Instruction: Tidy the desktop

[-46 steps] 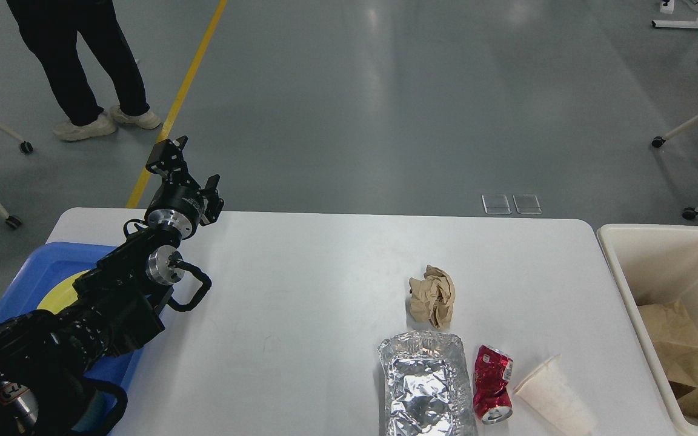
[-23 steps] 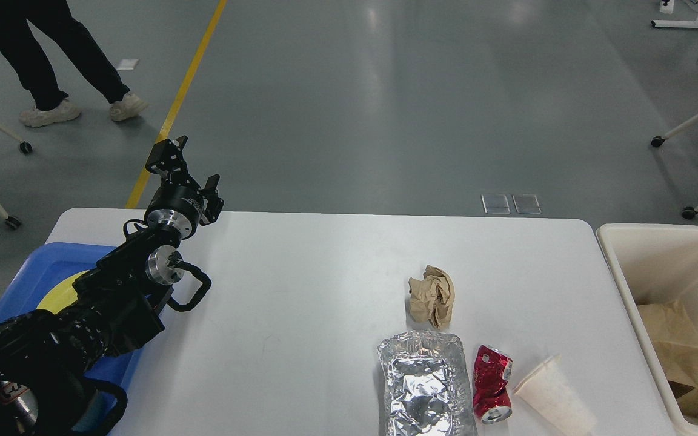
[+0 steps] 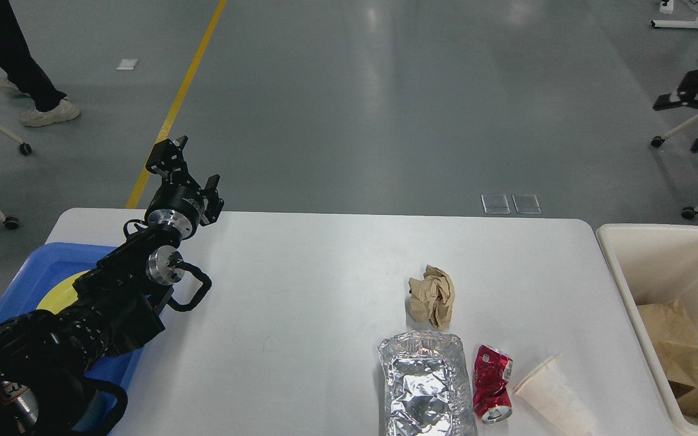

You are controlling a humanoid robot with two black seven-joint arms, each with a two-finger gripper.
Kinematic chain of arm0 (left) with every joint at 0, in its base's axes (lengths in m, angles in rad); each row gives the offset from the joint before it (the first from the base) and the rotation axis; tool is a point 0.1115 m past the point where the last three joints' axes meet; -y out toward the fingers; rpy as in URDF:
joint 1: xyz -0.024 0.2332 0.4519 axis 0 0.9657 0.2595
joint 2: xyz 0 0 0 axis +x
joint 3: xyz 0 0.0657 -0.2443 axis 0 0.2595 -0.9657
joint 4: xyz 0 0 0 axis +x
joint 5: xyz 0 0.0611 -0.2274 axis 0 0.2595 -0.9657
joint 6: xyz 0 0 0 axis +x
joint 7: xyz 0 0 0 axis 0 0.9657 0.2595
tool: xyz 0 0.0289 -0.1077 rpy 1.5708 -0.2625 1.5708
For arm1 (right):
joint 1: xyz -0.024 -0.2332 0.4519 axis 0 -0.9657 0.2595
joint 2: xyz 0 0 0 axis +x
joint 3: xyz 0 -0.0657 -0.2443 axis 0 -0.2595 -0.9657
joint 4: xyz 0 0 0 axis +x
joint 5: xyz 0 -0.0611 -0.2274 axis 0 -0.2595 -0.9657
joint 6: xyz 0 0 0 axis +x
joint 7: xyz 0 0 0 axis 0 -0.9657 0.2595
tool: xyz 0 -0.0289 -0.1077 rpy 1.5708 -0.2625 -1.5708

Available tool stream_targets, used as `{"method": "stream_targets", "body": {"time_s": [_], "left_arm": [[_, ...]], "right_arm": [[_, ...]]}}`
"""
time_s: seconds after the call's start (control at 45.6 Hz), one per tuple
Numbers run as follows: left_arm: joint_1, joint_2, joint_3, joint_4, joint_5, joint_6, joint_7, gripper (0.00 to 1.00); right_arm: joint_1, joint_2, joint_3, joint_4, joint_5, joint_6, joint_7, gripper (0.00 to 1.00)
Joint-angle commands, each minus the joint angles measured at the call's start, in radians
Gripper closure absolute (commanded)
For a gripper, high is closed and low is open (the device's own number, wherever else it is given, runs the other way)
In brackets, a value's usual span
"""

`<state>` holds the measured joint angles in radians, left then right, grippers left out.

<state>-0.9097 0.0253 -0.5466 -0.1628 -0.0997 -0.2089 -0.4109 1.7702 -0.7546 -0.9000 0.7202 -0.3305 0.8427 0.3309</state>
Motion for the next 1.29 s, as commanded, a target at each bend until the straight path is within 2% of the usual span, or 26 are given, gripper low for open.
{"method": "stream_targets", "body": {"time_s": [0.0,0.153,0.417,0.57,0.789,0.899,1.272], "left_arm": [[0.000,-0.001,0.000,0.000,0.000,-0.001,0.000,0.04],[0.000,-0.001,-0.001,0.000,0.000,0.000,0.001,0.04],[0.000,0.001,0.000,-0.001,0.000,-0.001,0.001,0.04],[0.000,0.001,0.000,0.000,0.000,0.000,0.001,0.04],[0.000,0.001,0.000,-0.001,0.000,-0.001,0.000,0.04],[0.000,-0.001,0.000,-0.001,0.000,0.000,0.000,0.04],[0.000,-0.001,0.000,0.000,0.000,0.000,0.000,0.04]], "right_arm": [[0.081,0.070,-0.094,0.123,-0.004,0.007,0.000,0.00],[0.147,0.158,-0.169,0.258,-0.004,0.003,0.000,0.00],[0.130,0.307,-0.175,0.343,0.004,-0.036,0.000,0.00],[0.058,0.392,-0.166,0.343,0.014,-0.129,0.000,0.00],[-0.089,0.486,-0.161,0.335,0.019,-0.382,-0.001,0.00],[-0.153,0.515,-0.161,0.328,0.068,-0.464,-0.001,0.00],[-0.250,0.586,-0.161,0.301,0.231,-0.562,-0.001,0.00]]}}
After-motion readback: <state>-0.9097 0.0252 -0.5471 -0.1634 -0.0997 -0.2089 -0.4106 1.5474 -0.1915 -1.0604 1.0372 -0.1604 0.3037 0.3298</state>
